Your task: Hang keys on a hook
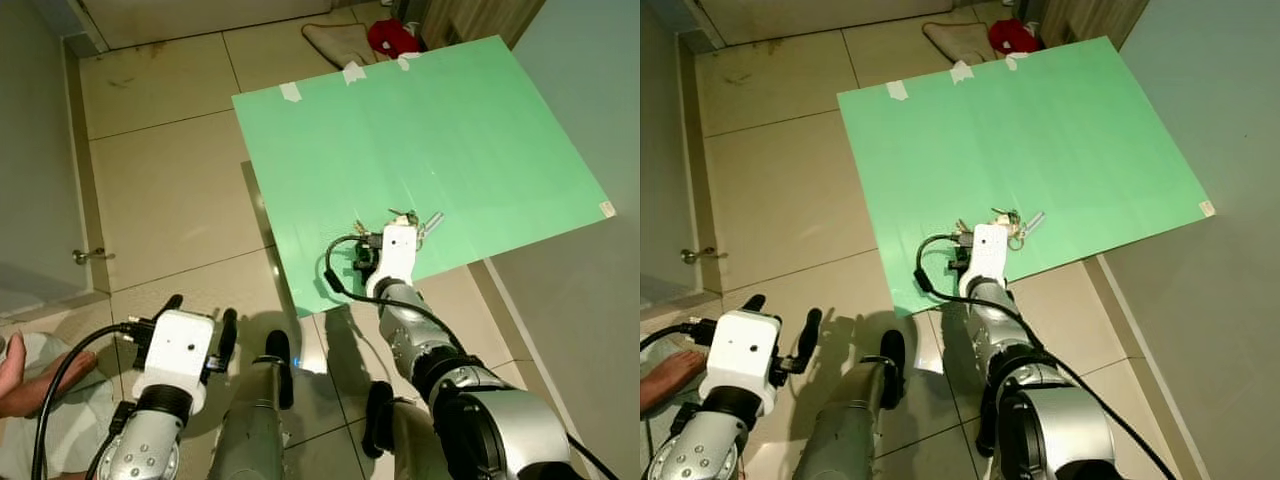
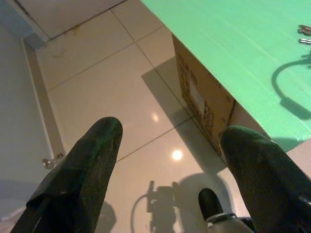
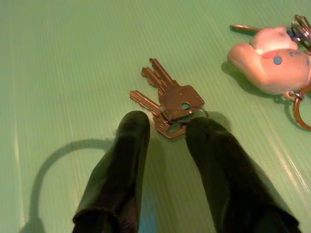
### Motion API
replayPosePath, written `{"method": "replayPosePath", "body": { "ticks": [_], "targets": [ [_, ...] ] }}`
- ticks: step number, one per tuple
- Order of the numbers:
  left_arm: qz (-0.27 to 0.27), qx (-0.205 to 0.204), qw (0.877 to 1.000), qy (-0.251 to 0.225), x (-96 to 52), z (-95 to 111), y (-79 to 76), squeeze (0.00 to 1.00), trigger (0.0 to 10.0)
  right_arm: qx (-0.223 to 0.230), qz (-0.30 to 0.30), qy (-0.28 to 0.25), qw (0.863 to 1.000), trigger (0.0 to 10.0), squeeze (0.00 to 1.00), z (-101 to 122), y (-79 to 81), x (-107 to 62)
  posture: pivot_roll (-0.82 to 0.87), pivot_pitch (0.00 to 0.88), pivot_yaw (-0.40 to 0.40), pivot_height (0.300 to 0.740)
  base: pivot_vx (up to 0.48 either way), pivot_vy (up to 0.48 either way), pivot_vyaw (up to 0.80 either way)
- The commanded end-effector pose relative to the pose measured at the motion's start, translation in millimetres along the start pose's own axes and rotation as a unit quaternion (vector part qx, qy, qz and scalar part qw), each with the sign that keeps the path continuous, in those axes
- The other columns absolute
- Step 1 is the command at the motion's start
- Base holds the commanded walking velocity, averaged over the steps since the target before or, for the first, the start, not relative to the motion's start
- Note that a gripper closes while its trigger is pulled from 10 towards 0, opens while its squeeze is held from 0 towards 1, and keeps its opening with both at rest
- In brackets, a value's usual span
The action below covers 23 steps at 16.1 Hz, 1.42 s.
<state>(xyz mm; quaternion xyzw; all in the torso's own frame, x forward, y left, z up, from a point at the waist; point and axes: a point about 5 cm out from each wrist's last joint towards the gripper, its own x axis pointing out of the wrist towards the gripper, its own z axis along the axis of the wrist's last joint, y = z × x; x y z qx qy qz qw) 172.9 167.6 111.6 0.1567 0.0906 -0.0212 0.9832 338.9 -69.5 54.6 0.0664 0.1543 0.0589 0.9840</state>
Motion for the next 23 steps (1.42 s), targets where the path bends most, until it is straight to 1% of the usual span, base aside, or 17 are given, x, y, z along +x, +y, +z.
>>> {"method": "replayPosePath", "body": {
  "ticks": [1, 3, 6, 7, 8, 9, 13, 14, 15, 16, 17, 21, 22, 23],
  "targets": [
    [0.000, 0.007, 1.000, 0.007, -5.0, -1, 0.5, 0.00, 10.0, -0.004, -0.003, 0.022, 1.000, 10.0, 1.00, -17, 2.1, -5.8, 0.48, 0.430, -0.034, 0.740, 0.000, 0.000, 0.00],
    [0.000, 0.006, 1.000, 0.008, -4.7, -1, 0.0, 0.00, 10.0, -0.004, -0.011, 0.016, 1.000, 10.0, 1.00, -14, -0.3, -5.0, 0.48, 0.432, -0.037, 0.740, 0.000, 0.000, 0.00],
    [-0.003, 0.004, 1.000, 0.008, -4.0, -2, -1.5, 0.00, 10.0, 0.018, -0.049, 0.014, 0.999, 10.0, 1.00, -10, -9.6, -3.5, 0.47, 0.436, -0.036, 0.740, 0.000, 0.000, 0.00],
    [-0.003, 0.003, 1.000, 0.008, -3.8, -2, -1.8, 0.00, 10.0, 0.023, -0.053, 0.014, 0.998, 10.0, 0.55, -9, -11.2, -3.2, 0.47, 0.436, -0.036, 0.740, 0.000, 0.000, 0.00],
    [-0.004, 0.003, 1.000, 0.008, -3.8, -2, -2.0, 0.00, 10.0, 0.026, -0.055, 0.015, 0.998, 10.0, 0.00, -9, -12.2, -3.0, 0.47, 0.439, -0.037, 0.740, 0.000, 0.000, 0.00],
    [-0.004, 0.003, 1.000, 0.009, -3.7, -2, -2.2, 0.00, 10.0, 0.037, -0.056, 0.018, 0.998, 10.0, 0.00, -9, -12.6, -2.9, 0.47, 0.439, -0.037, 0.740, 0.000, 0.000, 0.00],
    [-0.004, 0.004, 1.000, 0.010, -5.1, -2, -1.3, 0.00, 10.0, 0.107, -0.049, 0.045, 0.992, 10.0, 0.00, -15, -9.5, -3.2, 0.48, 0.450, -0.030, 0.740, 0.000, 0.000, 0.00],
    [-0.005, 0.004, 1.000, 0.010, -5.8, -2, -1.0, 0.00, 10.0, 0.114, -0.046, 0.048, 0.991, 10.0, 0.00, -16, -7.8, -3.2, 0.48, 0.451, -0.029, 0.740, 0.000, 0.000, 0.00],
    [-0.005, 0.005, 1.000, 0.011, -6.3, -2, -0.8, 0.00, 10.0, 0.112, -0.042, 0.050, 0.992, 10.0, 0.00, -16, -5.9, -3.1, 0.48, 0.451, -0.027, 0.740, 0.000, 0.000, 0.00],
    [-0.005, 0.006, 1.000, 0.011, -6.7, -2, -0.5, 0.00, 10.0, 0.096, -0.035, 0.051, 0.993, 10.0, 0.00, -16, -3.2, -3.1, 0.48, 0.452, -0.026, 0.740, 0.000, 0.000, 0.00],
    [-0.004, 0.006, 1.000, 0.011, -6.2, -2, -0.3, 0.00, 10.0, 0.092, -0.035, 0.051, 0.994, 10.0, 0.00, -16, -2.8, -3.1, 0.48, 0.452, -0.026, 0.740, 0.000, 0.000, 0.00],
    [-0.005, 0.005, 1.000, 0.011, -5.5, -1, -0.7, 0.00, 10.0, 0.087, -0.034, 0.049, 0.994, 10.0, 0.00, -15, -3.5, -2.6, 0.48, 0.455, -0.026, 0.740, 0.000, 0.000, 0.00],
    [-0.005, 0.005, 1.000, 0.011, -5.1, -1, -0.5, 0.00, 10.0, 0.092, -0.035, 0.050, 0.994, 7.4, 0.00, -14, -3.8, -2.4, 0.48, 0.455, -0.026, 0.740, 0.000, 0.000, 0.00],
    [-0.005, 0.005, 1.000, 0.010, -4.9, -1, -0.6, 0.00, 10.0, 0.095, -0.036, 0.049, 0.994, 6.4, 0.00, -14, -4.0, -2.2, 0.48, 0.455, -0.026, 0.740, 0.000, 0.000, 0.00]
  ]
}}
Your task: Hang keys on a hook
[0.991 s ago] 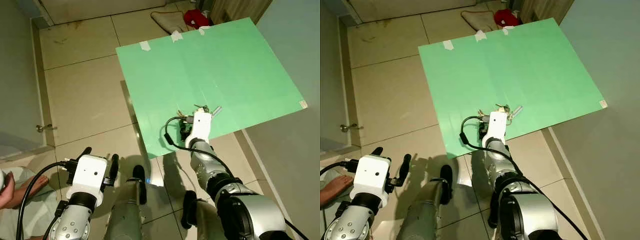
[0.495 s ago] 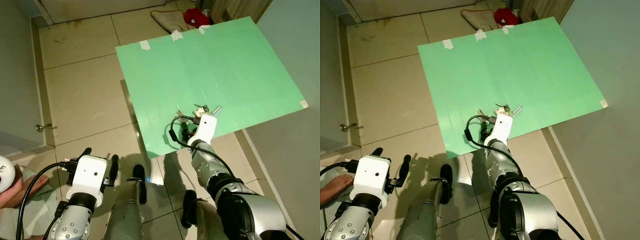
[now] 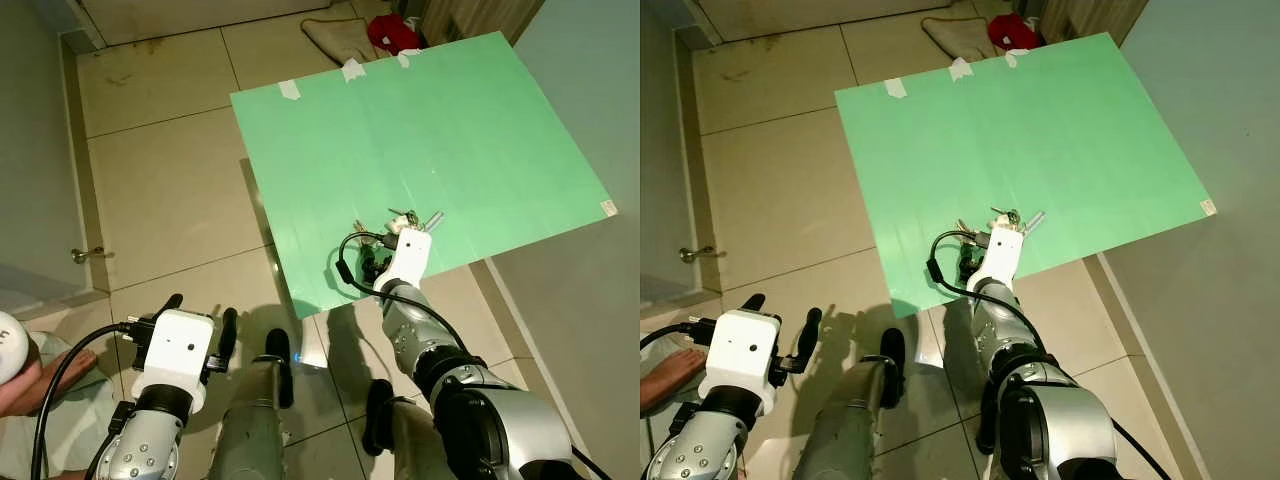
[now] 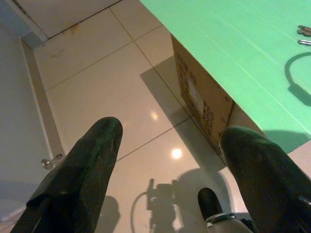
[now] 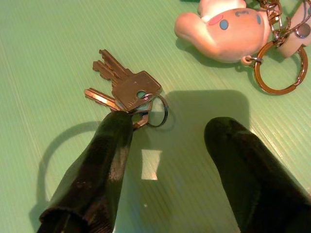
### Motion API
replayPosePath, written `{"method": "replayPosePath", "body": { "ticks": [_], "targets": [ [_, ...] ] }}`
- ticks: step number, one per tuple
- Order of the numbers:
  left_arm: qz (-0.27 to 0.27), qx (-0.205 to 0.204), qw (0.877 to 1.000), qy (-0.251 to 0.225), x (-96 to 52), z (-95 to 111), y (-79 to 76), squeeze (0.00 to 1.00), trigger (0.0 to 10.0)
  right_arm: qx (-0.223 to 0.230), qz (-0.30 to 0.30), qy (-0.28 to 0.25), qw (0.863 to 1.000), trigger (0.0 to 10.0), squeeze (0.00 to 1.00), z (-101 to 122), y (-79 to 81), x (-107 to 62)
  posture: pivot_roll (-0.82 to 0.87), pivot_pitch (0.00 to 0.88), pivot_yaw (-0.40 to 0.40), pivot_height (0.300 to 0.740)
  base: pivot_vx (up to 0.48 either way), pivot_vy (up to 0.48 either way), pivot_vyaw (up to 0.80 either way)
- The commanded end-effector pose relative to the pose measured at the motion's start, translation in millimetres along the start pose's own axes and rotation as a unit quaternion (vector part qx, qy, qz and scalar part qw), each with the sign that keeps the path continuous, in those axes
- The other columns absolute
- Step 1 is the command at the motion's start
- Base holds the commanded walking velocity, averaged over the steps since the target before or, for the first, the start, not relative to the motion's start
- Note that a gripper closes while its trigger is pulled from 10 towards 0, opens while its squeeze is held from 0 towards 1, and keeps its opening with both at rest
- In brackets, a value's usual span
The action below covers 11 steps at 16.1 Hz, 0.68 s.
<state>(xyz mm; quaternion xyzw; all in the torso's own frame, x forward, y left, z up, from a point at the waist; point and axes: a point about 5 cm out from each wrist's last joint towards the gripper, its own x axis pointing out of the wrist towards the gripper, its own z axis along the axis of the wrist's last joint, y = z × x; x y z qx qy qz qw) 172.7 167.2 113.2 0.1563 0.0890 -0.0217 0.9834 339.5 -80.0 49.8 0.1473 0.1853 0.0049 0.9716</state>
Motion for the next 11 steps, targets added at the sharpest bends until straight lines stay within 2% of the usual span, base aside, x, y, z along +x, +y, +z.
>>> {"method": "replayPosePath", "body": {
  "ticks": [1, 2, 11],
  "targets": [
    [-0.005, 0.005, 1.000, 0.012, -3.9, -2.7, -1.1, 0.00, 10.0, 0.007, 0.004, 0.025, 1.000, 3.0, 0.00, -11.0, 5.1, -2.5, 0.48, 0.455, -0.026, 0.740, 0.000, 0.000, 0.00],
    [-0.005, 0.004, 1.000, 0.011, -3.3, -2.3, -1.8, 0.00, 10.0, 0.010, 0.005, 0.023, 1.000, 0.0, 0.00, -10.0, 6.3, -2.2, 0.48, 0.455, -0.026, 0.740, 0.000, 0.000, 0.00],
    [-0.003, 0.003, 1.000, 0.011, -3.1, -2.8, -2.8, 0.00, 10.0, 0.015, 0.015, 0.028, 0.999, 0.0, 0.00, -14.5, 13.9, -3.9, 0.46, 0.457, -0.038, 0.740, 0.000, 0.000, 0.00]
  ]
}}
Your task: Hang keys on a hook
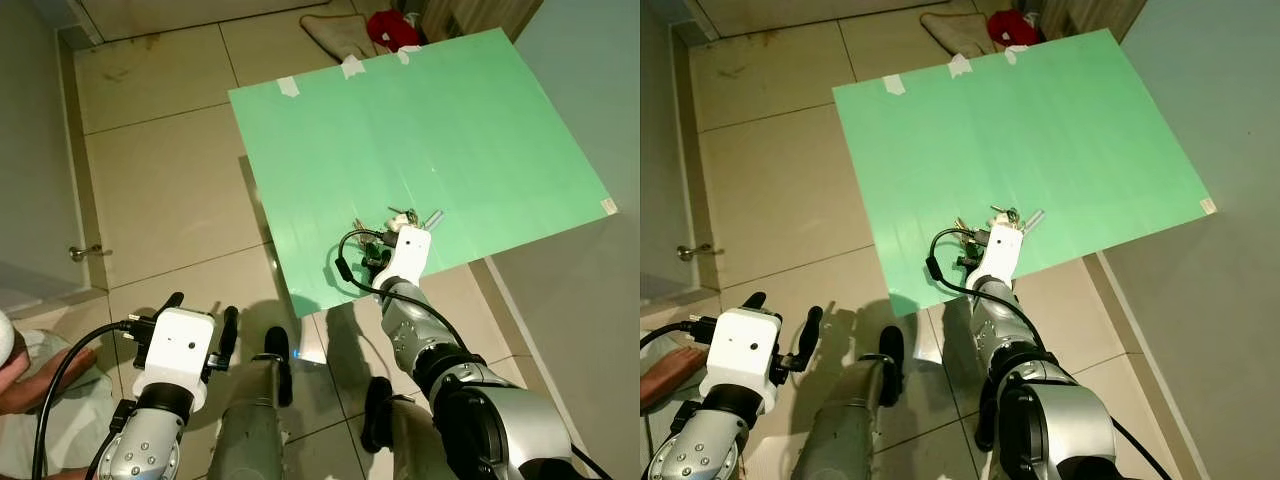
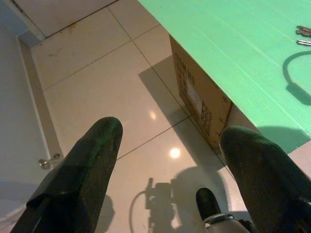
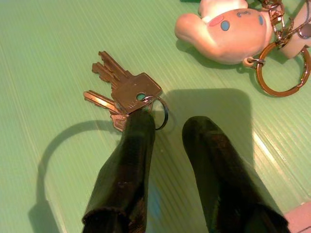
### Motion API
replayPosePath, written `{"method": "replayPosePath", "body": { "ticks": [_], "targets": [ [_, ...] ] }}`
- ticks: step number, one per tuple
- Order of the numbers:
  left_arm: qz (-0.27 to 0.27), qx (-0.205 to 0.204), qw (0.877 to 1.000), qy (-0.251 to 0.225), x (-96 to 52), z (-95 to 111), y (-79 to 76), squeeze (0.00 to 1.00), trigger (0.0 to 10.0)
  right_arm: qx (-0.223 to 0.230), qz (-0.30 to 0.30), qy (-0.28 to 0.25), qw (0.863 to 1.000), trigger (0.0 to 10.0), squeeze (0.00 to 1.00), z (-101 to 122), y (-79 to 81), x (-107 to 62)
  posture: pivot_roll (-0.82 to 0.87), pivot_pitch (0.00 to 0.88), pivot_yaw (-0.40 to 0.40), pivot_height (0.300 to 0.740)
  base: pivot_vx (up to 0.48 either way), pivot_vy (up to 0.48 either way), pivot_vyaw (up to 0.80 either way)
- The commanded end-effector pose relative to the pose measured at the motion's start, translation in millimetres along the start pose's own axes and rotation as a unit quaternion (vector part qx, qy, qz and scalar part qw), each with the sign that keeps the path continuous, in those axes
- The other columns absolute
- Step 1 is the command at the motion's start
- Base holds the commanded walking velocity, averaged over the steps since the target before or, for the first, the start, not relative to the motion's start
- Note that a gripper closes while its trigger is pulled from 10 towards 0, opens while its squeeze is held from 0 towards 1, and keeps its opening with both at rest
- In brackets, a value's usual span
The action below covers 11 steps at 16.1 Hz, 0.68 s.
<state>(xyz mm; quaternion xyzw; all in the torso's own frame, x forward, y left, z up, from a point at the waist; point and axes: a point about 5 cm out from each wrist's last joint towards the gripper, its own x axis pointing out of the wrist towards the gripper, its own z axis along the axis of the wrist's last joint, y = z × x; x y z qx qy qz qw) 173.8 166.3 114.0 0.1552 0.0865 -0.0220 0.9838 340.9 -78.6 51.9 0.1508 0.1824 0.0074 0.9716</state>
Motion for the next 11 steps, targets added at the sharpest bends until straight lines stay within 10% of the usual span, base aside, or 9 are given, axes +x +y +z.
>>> {"method": "replayPosePath", "body": {
  "ticks": [1, 7, 11],
  "targets": [
    [-0.004, 0.004, 1.000, 0.014, -4.0, -4, -2.7, 0.00, 10.0, 0.012, 0.013, 0.030, 0.999, 0.0, 0.00, -17, 12.2, -4.8, 0.46, 0.455, -0.038, 0.740, 0.000, 0.000, 0.00],
    [-0.005, 0.006, 1.000, 0.011, -2.8, -4, -2.2, 0.00, 10.0, 0.032, 0.022, 0.026, 0.999, 0.0, 0.00, -18, 15.0, -5.5, 0.46, 0.445, -0.037, 0.740, 0.000, 0.000, 0.00],
    [-0.003, 0.004, 1.000, 0.009, 0.5, -4, -3.4, 0.00, 10.0, 0.047, 0.052, -0.030, 0.997, 0.0, 0.18, 4, 21.2, -1.7, 0.44, 0.438, -0.051, 0.740, 0.000, 0.000, 0.00]
  ]
}}
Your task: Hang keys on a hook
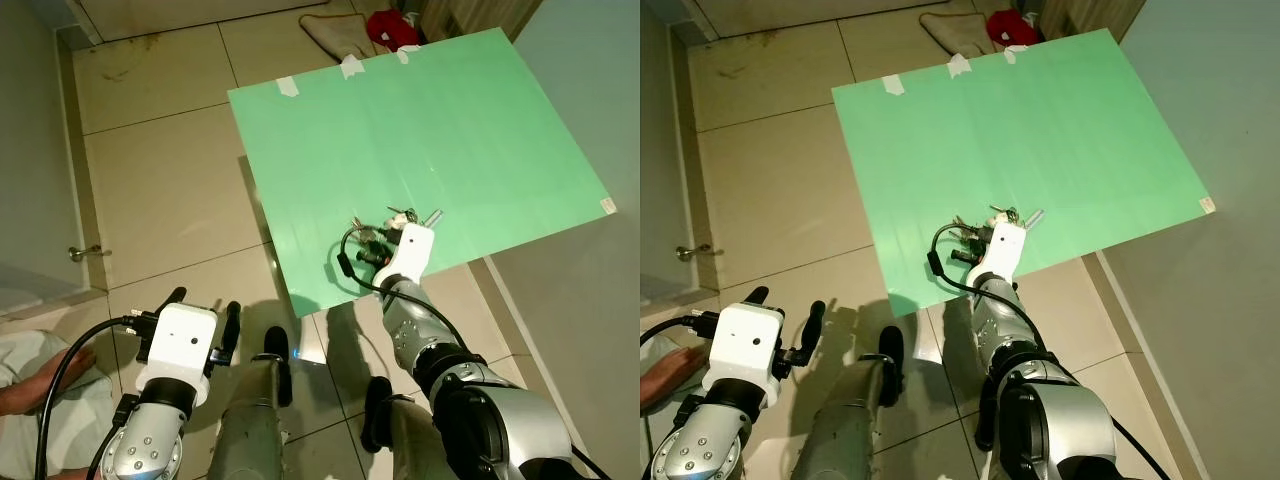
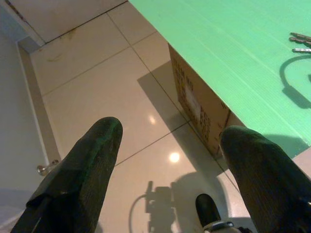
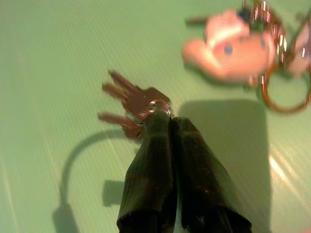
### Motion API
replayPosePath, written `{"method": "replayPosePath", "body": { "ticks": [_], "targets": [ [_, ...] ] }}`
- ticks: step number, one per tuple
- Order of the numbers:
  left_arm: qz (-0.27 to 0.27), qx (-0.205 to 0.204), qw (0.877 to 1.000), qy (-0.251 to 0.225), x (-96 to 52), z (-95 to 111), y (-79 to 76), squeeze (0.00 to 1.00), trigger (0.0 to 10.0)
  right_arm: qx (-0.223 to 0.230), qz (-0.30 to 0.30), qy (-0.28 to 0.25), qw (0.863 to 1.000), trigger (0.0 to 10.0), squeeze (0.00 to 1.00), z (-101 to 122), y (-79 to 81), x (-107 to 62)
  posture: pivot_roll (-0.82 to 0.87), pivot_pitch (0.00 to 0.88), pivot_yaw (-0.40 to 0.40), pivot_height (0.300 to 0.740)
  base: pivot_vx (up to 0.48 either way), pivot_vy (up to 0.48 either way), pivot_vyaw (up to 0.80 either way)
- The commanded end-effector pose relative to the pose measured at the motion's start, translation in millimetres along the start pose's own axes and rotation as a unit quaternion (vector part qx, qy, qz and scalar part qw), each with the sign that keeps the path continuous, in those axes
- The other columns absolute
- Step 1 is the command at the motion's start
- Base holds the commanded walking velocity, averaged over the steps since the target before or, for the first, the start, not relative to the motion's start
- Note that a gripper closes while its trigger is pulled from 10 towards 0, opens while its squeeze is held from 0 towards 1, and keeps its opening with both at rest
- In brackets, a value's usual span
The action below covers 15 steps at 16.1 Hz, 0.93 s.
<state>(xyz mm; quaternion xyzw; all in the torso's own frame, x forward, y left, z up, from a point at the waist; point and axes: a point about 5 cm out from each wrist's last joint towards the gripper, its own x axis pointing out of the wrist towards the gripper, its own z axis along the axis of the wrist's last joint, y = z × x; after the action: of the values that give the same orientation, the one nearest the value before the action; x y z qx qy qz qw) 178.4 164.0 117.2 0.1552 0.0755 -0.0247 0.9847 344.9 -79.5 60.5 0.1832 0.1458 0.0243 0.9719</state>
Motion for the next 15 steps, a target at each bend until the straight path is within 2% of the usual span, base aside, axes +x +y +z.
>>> {"method": "replayPosePath", "body": {
  "ticks": [1, 2, 3, 6, 8, 10, 11, 12, 14, 15],
  "targets": [
    [-0.001, 0.002, 1.000, 0.020, -2.9, -9, -2.9, 0.00, 10.0, 0.019, 0.024, -0.002, 1.000, 0.0, 0.21, -5, 17.0, -1.8, 0.43, 0.437, -0.054, 0.740, 0.000, 0.000, 0.00],
    [-0.001, 0.001, 1.000, 0.020, -2.1, -9, -3.1, 0.00, 10.0, 0.021, 0.022, -0.008, 1.000, 0.0, 0.25, -4, 13.6, -2.0, 0.43, 0.435, -0.055, 0.740, 0.000, 0.000, 0.00],
    [-0.002, -0.002, 1.000, 0.017, 0.7, -9, -4.7, 0.00, 10.0, 0.022, 0.019, -0.020, 0.999, 0.0, 0.39, -2, 6.1, -2.6, 0.41, 0.430, -0.060, 0.740, 0.000, 0.000, 0.00],
    [-0.005, -0.007, 1.000, 0.010, 10.5, -8, -8.5, 0.00, 10.0, 0.018, 0.025, -0.044, 0.999, 0.0, 0.49, 8, 0.4, -1.4, 0.36, 0.400, -0.076, 0.740, 0.000, 0.000, 0.00],
    [-0.008, -0.011, 1.000, 0.001, 21.2, -8, -11.4, 0.00, 10.0, 0.006, 0.038, -0.072, 0.997, 0.0, 0.50, 22, -1.2, 0.7, 0.34, 0.374, -0.088, 0.740, 0.000, 0.000, 0.00],
    [-0.012, -0.011, 1.000, -0.005, 36.5, -11, -15.6, 0.00, 10.0, -0.031, 0.056, -0.070, 0.995, 0.0, 0.00, 26, -2.5, 1.7, 0.28, 0.292, -0.114, 0.740, 0.000, 0.000, 0.00],
    [-0.012, -0.005, 1.000, -0.005, 48.3, -13, -18.6, 0.00, 10.0, -0.046, 0.057, -0.055, 0.996, 10.0, 0.00, 23, -5.2, 1.8, 0.26, 0.256, -0.123, 0.740, 0.000, 0.000, 0.00],
    [-0.008, -0.007, 1.000, 0.000, 54.5, -13, -19.5, 0.00, 10.0, -0.052, 0.055, -0.055, 0.996, 10.0, 0.00, 24, -5.8, 2.1, 0.26, 0.248, -0.125, 0.740, 0.000, 0.000, 0.00],
    [-0.007, -0.007, 1.000, -0.015, 87.4, -6, -19.0, 0.00, 10.0, -0.112, 0.063, -0.084, 0.988, 10.0, 0.00, 37, -2.0, 4.0, 0.20, 0.122, -0.139, 0.740, 0.000, 0.000, 0.00],
    [-0.009, -0.006, 1.000, -0.018, 92.4, -5, -18.9, 0.00, 10.0, -0.124, 0.068, -0.091, 0.986, 10.0, 0.00, 39, -1.7, 3.6, 0.19, 0.112, -0.138, 0.740, 0.000, 0.000, 0.00]
  ]
}}
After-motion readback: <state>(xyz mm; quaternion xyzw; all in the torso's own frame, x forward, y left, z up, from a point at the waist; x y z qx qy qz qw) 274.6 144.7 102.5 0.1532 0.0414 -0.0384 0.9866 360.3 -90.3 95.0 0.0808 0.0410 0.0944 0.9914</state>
